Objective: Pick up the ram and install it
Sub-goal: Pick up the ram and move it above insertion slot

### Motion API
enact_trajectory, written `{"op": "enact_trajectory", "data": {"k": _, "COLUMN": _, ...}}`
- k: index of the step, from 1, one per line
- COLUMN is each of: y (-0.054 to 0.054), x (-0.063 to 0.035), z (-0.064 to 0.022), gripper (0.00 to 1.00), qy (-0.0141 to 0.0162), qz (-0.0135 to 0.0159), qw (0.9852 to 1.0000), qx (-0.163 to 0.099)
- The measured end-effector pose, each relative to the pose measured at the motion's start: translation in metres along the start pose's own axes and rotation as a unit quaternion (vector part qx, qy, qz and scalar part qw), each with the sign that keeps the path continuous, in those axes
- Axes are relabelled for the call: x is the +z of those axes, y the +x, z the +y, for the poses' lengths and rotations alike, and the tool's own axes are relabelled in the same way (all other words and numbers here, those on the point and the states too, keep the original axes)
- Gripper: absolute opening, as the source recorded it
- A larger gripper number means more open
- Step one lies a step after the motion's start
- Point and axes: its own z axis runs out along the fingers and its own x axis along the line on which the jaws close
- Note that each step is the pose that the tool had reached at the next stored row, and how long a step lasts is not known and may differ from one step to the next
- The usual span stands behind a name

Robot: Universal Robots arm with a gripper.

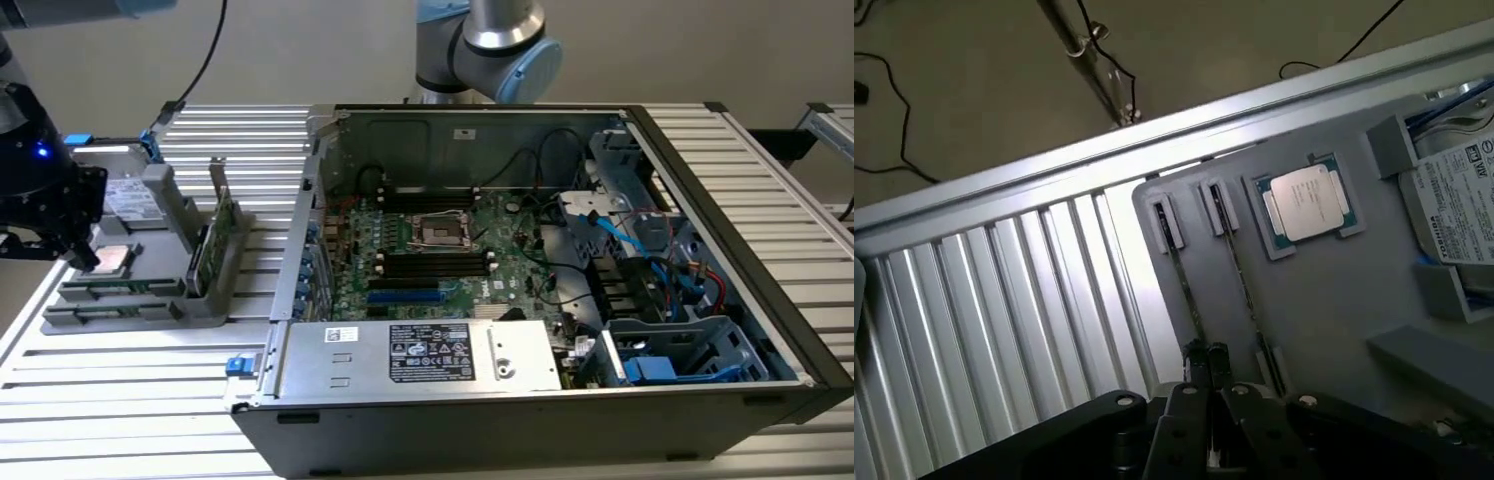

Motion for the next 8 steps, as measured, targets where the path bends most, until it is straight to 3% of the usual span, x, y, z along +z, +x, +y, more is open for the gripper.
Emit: {"op": "enact_trajectory", "data": {"k": 8, "y": 0.0000, "x": 0.0003, "z": -0.0001, "gripper": 0.10, "qy": -0.0009, "qz": -0.0055, "qw": 0.9983, "qx": -0.059}}
